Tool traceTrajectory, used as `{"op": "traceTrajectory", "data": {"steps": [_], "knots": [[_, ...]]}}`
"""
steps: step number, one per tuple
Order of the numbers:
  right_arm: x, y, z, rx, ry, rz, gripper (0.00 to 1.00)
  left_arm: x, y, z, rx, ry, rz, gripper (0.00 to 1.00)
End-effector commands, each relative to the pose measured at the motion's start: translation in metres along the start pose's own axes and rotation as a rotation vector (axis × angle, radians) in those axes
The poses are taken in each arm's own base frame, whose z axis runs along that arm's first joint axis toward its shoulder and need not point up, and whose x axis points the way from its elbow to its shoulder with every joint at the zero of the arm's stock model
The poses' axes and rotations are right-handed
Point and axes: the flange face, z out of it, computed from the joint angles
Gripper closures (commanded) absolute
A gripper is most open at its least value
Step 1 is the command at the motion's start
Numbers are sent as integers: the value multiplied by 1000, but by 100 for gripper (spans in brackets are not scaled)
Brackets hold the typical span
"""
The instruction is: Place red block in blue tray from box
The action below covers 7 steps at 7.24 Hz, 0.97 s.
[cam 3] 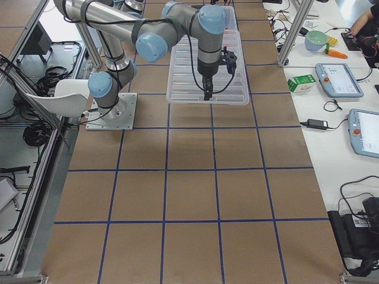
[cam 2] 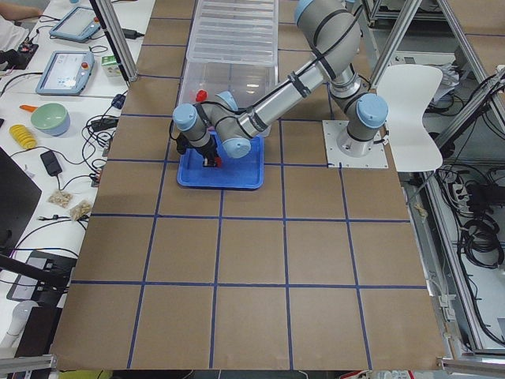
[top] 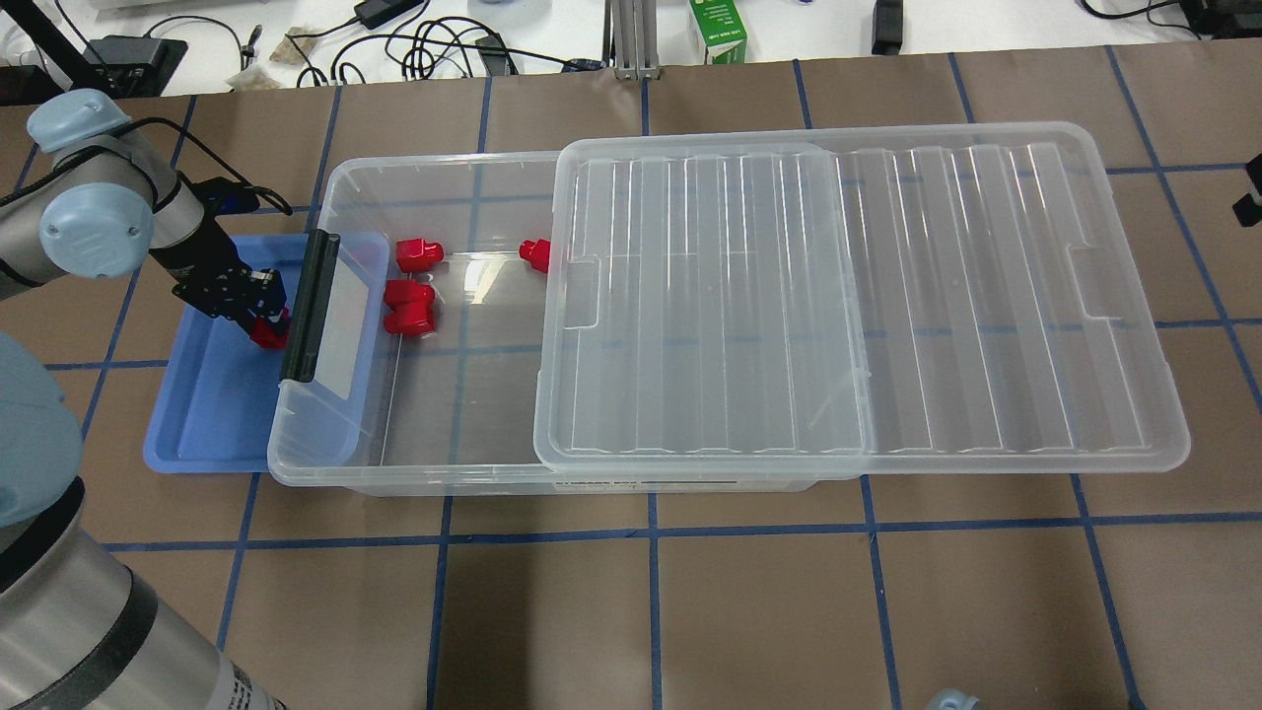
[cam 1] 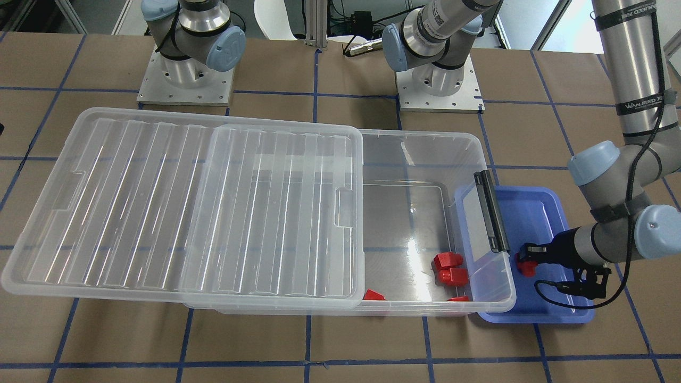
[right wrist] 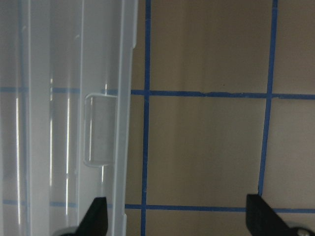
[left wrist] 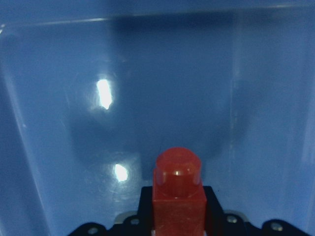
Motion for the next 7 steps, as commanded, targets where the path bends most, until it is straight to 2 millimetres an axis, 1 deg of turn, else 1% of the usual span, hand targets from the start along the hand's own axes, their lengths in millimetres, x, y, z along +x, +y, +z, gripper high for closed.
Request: {"op": "traceTrajectory", "data": {"steps": [1,2,3,4,5,6,7], "knots": [[17,7,85,-2,4,4,0,-1,2,-27,29,-30,-3,0],[14,12,106,0,10,3,0,-1,7,-59,49,-99,-2,0],[12,15,114,-5,6,4,0,5,14,-98,65,-161,3,0],[12,17,113,-11,6,14,0,15,27,-131,64,-154,6,0],[10,17,111,-6,7,18,0,27,47,-169,59,-151,5,0],[5,16,111,-1,-2,20,0,43,69,-206,63,-139,-8,0],[4,16,111,2,-7,29,0,67,78,-225,93,-156,-53,0]]}}
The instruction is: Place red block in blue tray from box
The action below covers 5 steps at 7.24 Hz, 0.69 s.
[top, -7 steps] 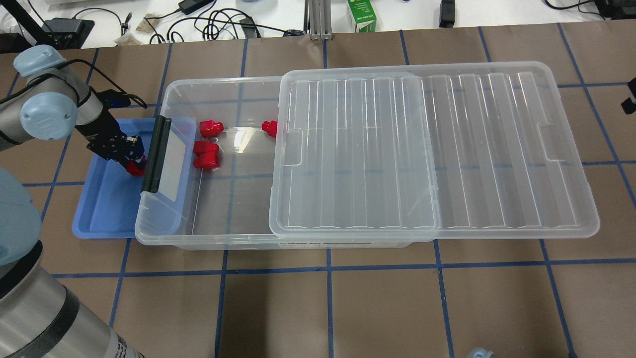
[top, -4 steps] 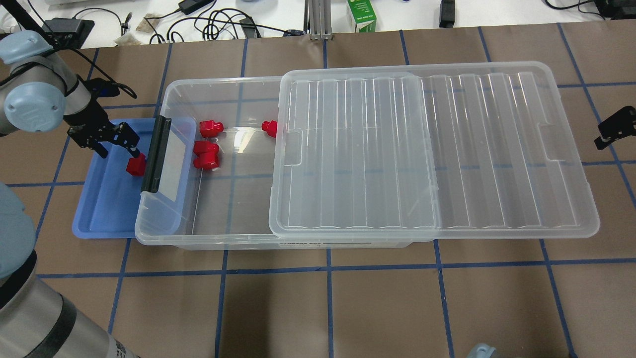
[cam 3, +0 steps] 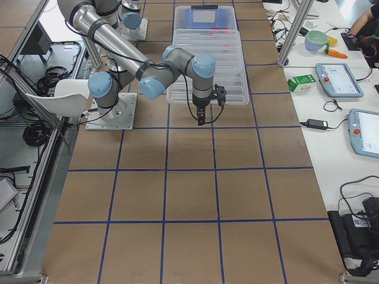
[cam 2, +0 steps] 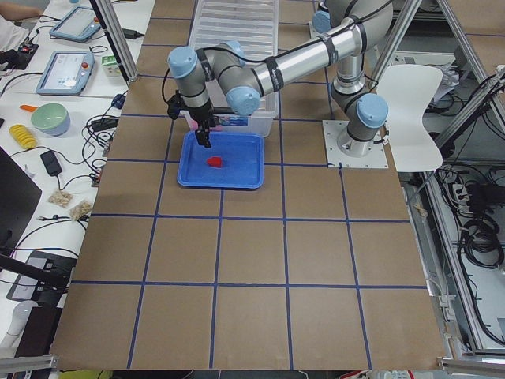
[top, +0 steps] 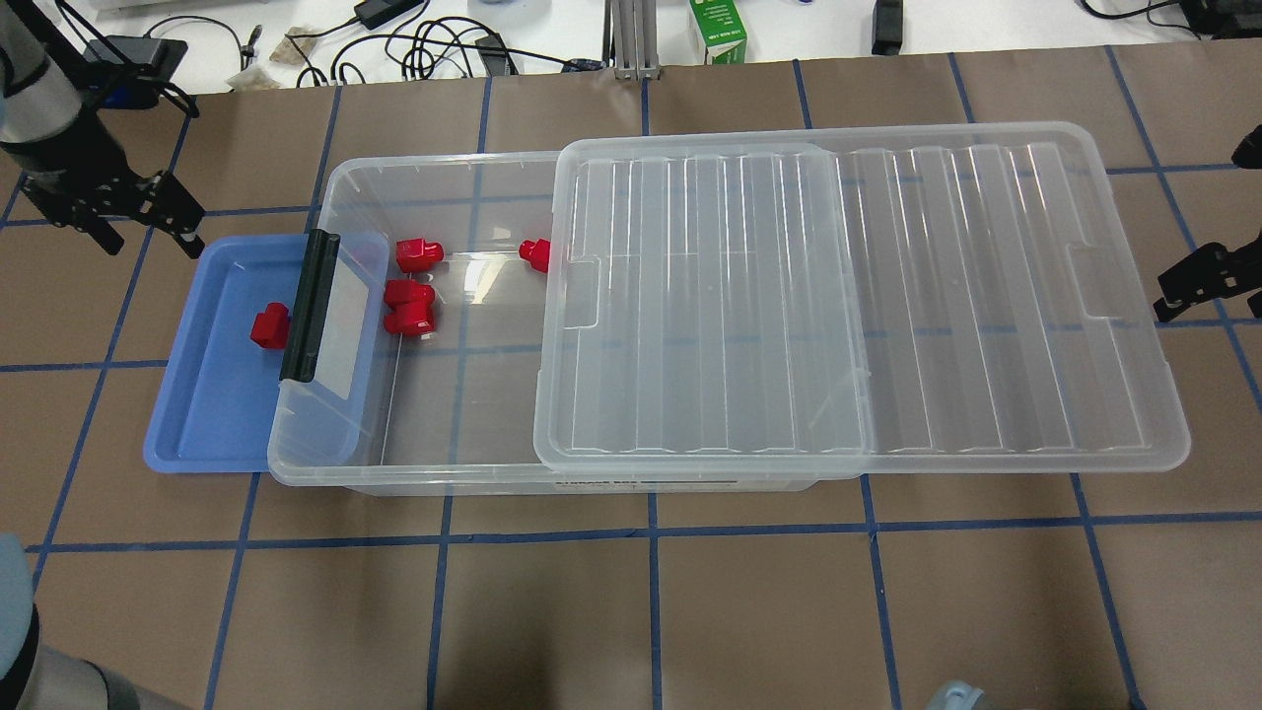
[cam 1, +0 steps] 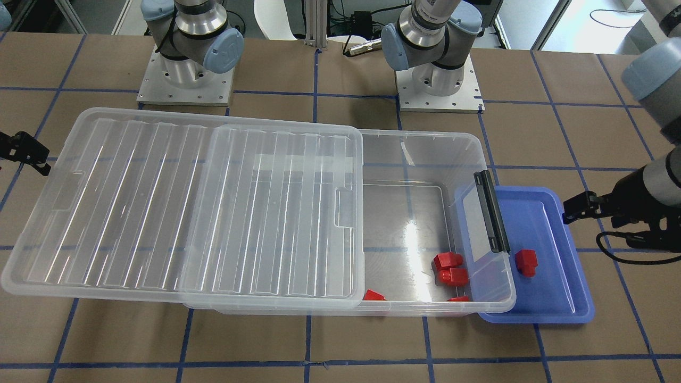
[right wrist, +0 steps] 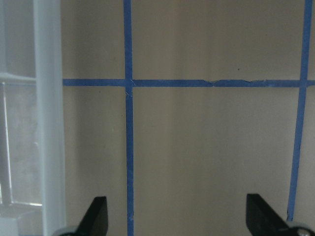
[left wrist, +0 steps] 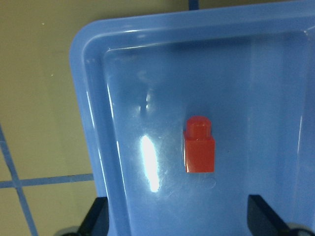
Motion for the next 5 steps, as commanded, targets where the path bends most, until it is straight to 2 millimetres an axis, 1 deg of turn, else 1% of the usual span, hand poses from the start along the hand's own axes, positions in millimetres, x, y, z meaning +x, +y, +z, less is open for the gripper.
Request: {"op": "traceTrajectory", "data": {"steps": [1,2,3,4,5], "knots": [[-7,-1,1,4,-10,24,0,70,21,-59,48,-26,-53,0],[-22,-5,4,1,-13,15,0,124,27,-75,64,-40,-33,0],[-42,-10,6,-3,-15,20,0,160,32,-73,55,-40,-20,0],[-62,-15,6,-3,-15,41,0,187,37,-74,52,-51,-31,0],[-80,-20,6,-2,-14,49,0,201,54,-81,36,-47,-36,0]]}}
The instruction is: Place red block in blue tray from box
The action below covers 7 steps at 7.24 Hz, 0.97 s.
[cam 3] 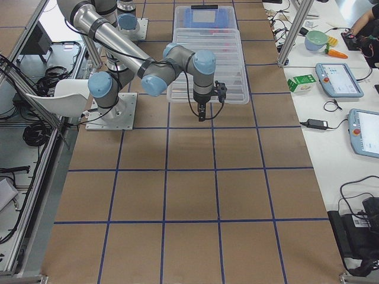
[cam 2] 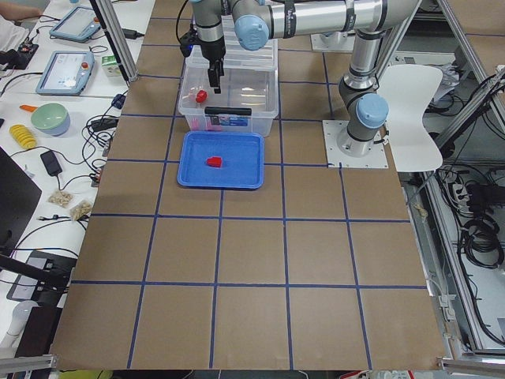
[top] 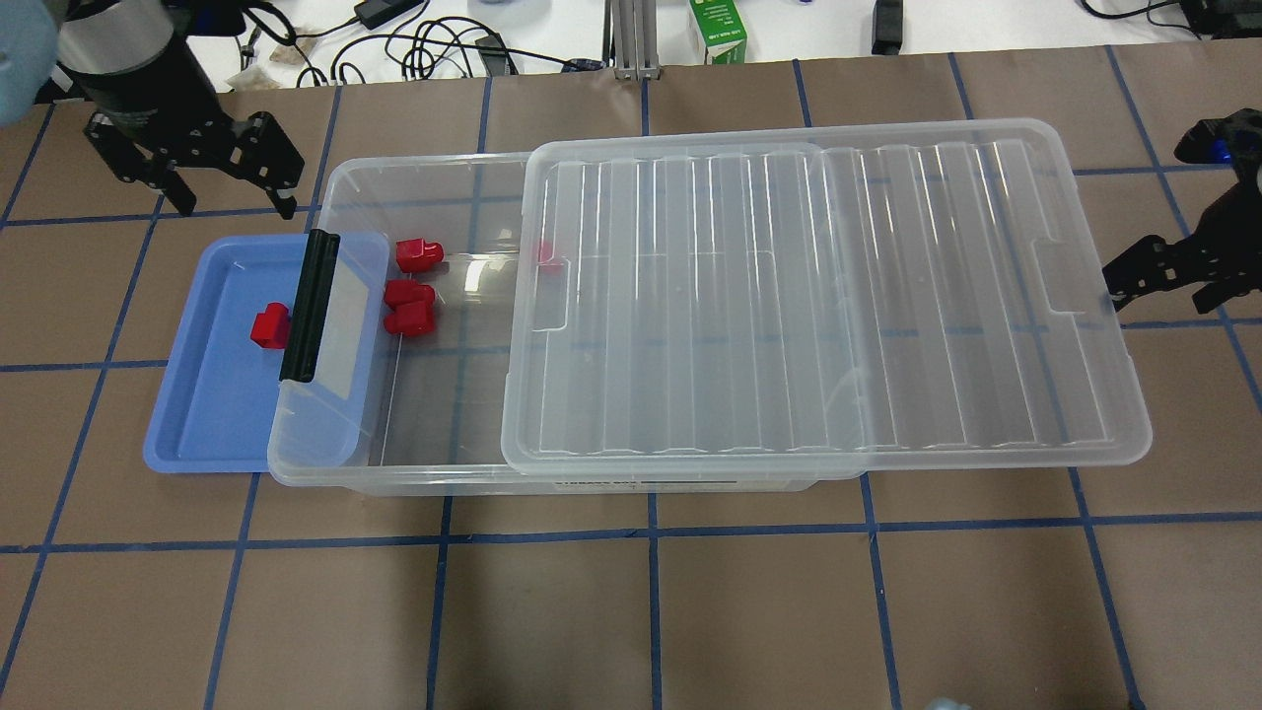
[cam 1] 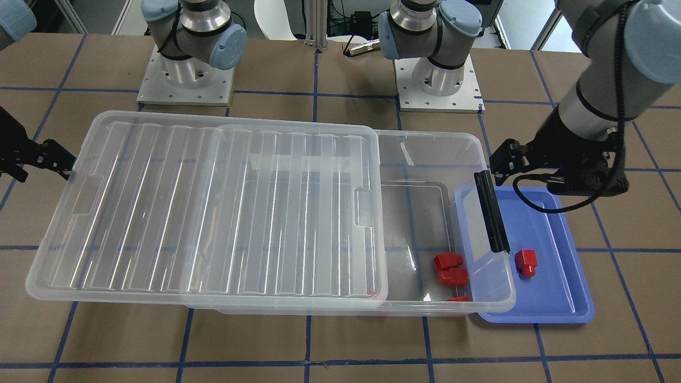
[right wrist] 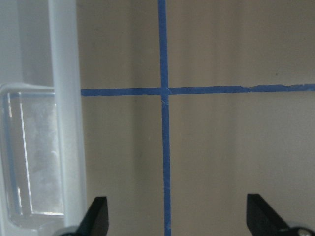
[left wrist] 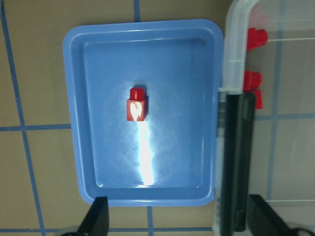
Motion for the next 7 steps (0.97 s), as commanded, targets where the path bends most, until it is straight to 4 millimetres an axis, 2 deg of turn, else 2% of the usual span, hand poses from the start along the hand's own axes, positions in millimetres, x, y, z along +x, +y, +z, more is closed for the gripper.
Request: {"op": "traceTrajectory", "data": {"steps": [1,3,5,7], "knots": [[-41,-9,0,11,6,36,0,29,21,-12,-3,7,-4,0],[-75,-16,2,30,13,55,0,37,36,-20,9,29,3,0],[-108,-19,2,47,15,56,0,42,61,-20,-17,39,-27,0],[-145,-19,3,58,15,38,0,46,76,-15,-40,50,-98,0]]}}
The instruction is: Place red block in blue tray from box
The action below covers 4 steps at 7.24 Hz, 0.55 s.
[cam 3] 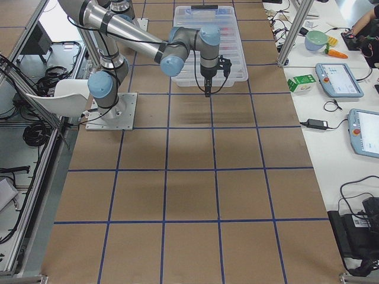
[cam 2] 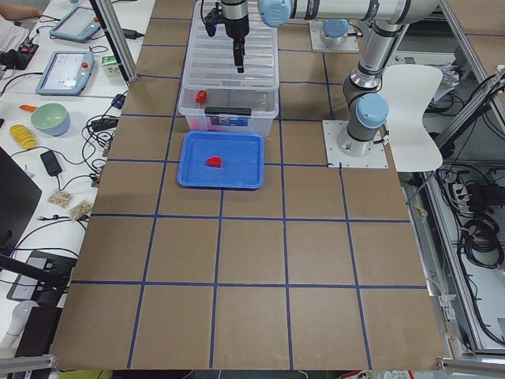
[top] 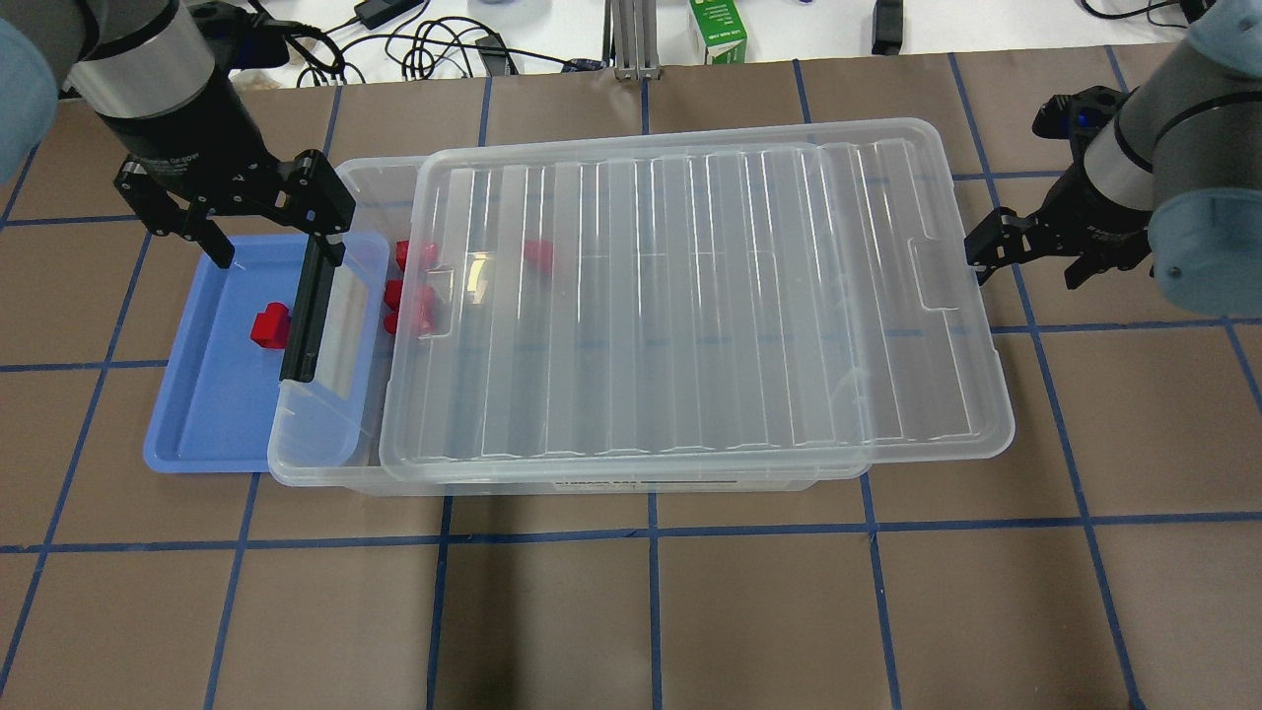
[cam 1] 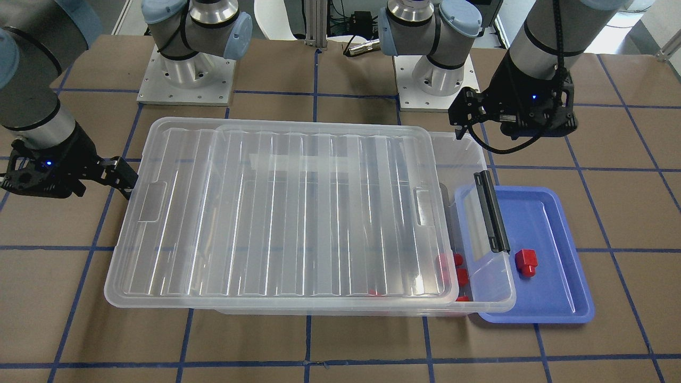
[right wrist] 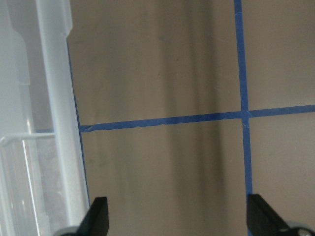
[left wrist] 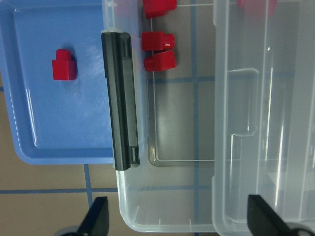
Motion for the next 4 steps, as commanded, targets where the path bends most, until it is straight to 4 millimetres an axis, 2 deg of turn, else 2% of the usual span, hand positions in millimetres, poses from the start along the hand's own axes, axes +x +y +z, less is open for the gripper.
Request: {"op": "traceTrajectory", "data": {"steps": [1,3,4], "knots": [[-42,4,0,9,-3,-29,0,4,15,9,-22,6,-43,0],[-66,4,2,29,-4,-55,0,22,23,14,-27,1,-5,0],[-69,2,4,36,-1,-65,0,24,20,13,-26,-1,1,0]]}}
